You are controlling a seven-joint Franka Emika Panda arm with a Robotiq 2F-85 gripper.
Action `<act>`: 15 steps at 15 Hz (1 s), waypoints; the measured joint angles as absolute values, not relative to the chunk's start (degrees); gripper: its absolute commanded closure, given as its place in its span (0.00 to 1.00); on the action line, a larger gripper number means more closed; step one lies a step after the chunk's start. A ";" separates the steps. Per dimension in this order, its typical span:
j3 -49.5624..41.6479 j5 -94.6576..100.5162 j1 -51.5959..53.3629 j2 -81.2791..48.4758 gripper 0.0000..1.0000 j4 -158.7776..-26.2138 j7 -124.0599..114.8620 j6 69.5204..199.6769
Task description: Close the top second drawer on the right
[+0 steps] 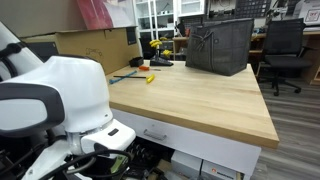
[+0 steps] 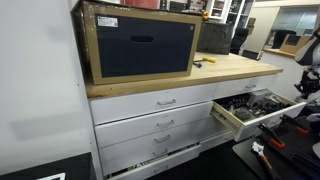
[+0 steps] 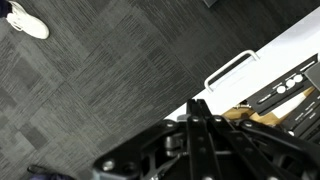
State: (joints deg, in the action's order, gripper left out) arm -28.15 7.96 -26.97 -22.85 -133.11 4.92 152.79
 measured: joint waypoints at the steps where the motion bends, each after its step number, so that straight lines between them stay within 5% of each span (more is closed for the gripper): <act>1: -28.02 7.53 -27.33 -24.10 1.00 -132.60 4.90 154.31; 15: -20.78 5.64 -34.11 -41.51 1.00 -131.03 5.23 173.33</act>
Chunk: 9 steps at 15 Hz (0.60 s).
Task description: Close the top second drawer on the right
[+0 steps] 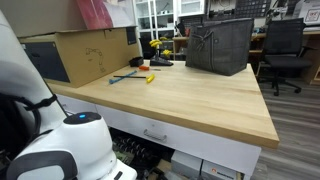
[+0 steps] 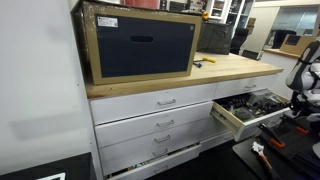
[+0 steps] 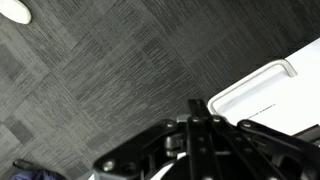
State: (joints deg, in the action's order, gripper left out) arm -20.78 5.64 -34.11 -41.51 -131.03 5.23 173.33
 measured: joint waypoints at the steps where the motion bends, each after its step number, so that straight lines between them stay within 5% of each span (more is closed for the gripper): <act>1: -19.63 5.49 -34.87 -43.03 1.00 -130.65 5.24 175.41; 9: -13.49 6.25 -39.25 -49.64 1.00 -129.57 8.01 192.47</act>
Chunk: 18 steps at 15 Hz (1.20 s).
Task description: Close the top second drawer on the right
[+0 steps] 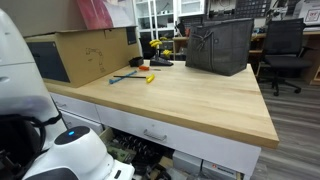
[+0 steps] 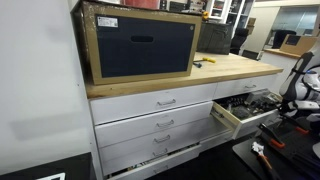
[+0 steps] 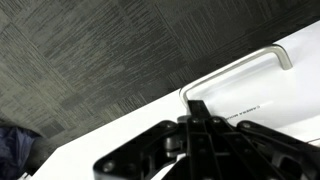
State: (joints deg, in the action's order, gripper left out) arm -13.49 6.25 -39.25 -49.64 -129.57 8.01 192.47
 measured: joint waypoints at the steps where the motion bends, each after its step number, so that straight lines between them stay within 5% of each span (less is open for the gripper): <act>1: -13.03 6.54 -39.38 -50.10 1.00 -129.35 8.49 194.20; 13: -6.72 7.35 -33.16 -59.53 1.00 -110.55 8.58 197.97; 18: -2.15 14.83 -34.22 -58.72 1.00 -109.12 9.32 189.07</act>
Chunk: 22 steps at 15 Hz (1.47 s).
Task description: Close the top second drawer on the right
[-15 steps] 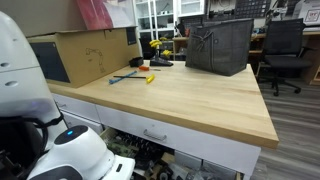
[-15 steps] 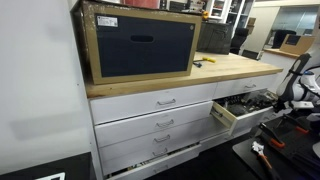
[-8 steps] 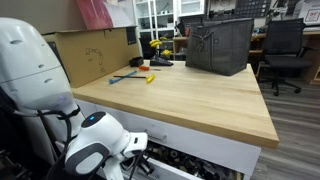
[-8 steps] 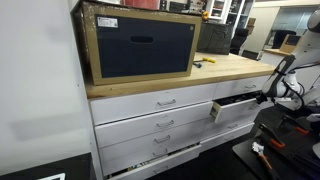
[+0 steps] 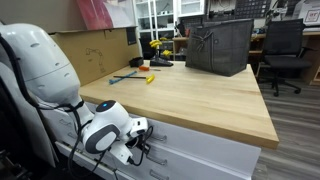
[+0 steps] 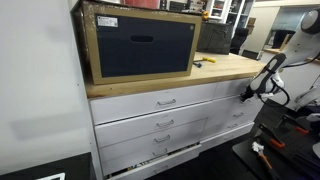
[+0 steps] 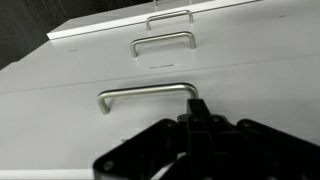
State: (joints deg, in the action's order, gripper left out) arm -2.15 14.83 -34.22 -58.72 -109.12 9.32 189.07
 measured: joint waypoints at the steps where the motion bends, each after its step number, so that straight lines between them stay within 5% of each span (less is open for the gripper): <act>1: -0.65 15.82 -34.70 -57.61 1.00 -109.53 10.25 185.86; 11: 3.24 15.29 -33.34 -34.26 1.00 -124.11 25.88 152.03; 22: -6.80 15.67 -22.62 0.72 1.00 -143.24 35.48 141.59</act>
State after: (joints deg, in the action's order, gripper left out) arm -6.80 15.67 -22.62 0.72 -143.24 35.48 141.59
